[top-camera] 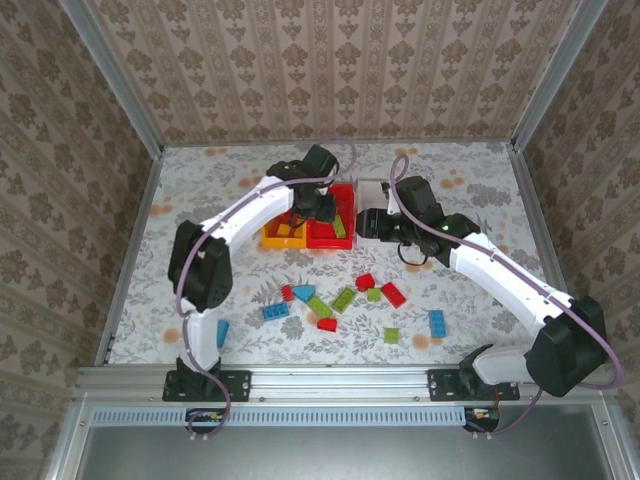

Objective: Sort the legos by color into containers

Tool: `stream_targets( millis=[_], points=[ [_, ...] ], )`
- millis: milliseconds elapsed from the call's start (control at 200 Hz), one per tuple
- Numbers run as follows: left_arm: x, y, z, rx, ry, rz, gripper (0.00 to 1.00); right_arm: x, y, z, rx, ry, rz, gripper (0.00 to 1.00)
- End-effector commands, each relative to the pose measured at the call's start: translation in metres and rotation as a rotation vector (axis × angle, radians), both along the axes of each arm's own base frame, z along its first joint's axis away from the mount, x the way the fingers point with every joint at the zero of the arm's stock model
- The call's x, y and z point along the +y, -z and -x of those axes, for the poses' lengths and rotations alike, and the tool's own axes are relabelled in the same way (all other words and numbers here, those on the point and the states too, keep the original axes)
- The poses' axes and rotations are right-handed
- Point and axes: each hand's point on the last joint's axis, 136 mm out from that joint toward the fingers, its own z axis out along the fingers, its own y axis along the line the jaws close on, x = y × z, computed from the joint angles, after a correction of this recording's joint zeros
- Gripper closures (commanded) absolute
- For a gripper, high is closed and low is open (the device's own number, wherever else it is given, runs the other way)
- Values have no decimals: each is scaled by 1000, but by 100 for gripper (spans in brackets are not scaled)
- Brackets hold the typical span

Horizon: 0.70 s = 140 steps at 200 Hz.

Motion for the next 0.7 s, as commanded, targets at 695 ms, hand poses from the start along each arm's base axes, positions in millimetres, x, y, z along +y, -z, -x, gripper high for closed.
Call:
stream_targets(
  millis=[695],
  points=[
    [-30,-51,10,33,-35,272,47,-93,45,64,311,213,258,36]
  ],
)
